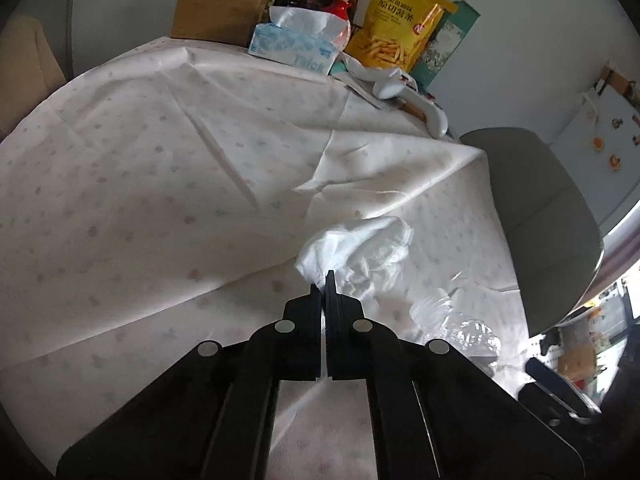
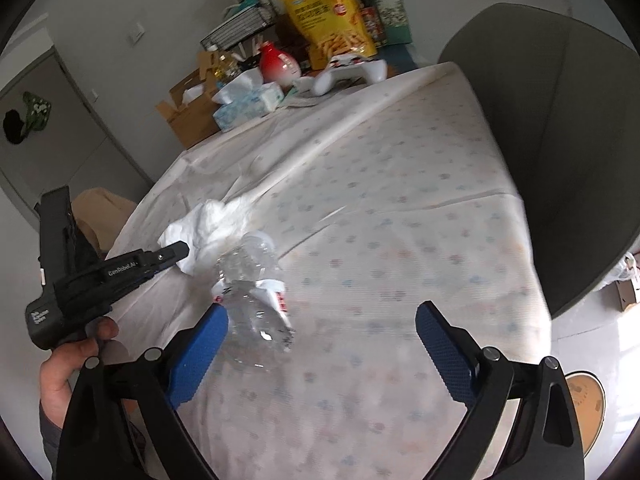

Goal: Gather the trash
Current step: 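Grasp the white tissue with the left tool while the right tool grasps the clear plastic bottle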

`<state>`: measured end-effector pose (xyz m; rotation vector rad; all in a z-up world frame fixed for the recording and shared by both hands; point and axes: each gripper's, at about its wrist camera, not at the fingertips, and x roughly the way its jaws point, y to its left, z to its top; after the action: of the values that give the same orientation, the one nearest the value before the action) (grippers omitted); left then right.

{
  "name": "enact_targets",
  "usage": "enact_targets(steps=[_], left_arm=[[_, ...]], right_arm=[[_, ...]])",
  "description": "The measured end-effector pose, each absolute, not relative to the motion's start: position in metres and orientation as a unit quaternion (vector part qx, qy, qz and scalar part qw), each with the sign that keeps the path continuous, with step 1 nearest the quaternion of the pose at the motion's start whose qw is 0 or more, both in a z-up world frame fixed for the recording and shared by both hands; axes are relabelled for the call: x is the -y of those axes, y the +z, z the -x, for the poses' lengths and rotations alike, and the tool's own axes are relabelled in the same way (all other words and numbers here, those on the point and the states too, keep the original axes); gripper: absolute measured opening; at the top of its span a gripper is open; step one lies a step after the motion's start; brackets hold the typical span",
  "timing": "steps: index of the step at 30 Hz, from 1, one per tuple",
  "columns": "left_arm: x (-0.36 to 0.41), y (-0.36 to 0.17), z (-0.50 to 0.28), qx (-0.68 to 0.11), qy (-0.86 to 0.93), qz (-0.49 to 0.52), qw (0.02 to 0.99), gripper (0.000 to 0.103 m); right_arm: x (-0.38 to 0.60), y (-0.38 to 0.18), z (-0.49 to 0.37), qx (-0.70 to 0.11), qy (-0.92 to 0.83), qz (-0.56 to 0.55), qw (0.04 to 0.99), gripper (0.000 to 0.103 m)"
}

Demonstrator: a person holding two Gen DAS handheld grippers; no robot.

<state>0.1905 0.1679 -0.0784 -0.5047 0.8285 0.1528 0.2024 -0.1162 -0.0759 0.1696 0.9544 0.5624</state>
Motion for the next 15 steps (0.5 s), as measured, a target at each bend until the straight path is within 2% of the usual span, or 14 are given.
enact_targets(steps=[3,6,7,8,11,15], left_arm=[[-0.17,-0.07,-0.18,-0.387,0.074,0.239,0.887,0.002],[-0.171,-0.06,-0.169,-0.376,0.071,0.239,0.893,0.002],[-0.172,-0.057,-0.165,-0.372,0.071,0.239,0.894,0.002],[-0.172,-0.054,-0.162,-0.368,0.071,0.24,0.895,0.002],[-0.171,-0.046,-0.154,-0.358,0.067,0.243,0.899,0.002],[-0.159,-0.036,-0.148,-0.347,0.054,0.241,0.904,0.002]], right_arm=[[0.102,-0.081,-0.204,-0.46,0.279,-0.075,0.84,0.085],[0.09,-0.087,-0.206,-0.47,0.292,-0.071,0.83,0.071],[0.085,-0.09,-0.207,-0.474,0.298,-0.069,0.826,0.056],[0.081,-0.091,-0.207,-0.478,0.305,-0.067,0.821,0.033],[0.077,-0.088,-0.201,-0.472,0.327,-0.062,0.816,0.025],[0.087,-0.077,-0.189,-0.456,0.331,-0.062,0.824,0.024]])
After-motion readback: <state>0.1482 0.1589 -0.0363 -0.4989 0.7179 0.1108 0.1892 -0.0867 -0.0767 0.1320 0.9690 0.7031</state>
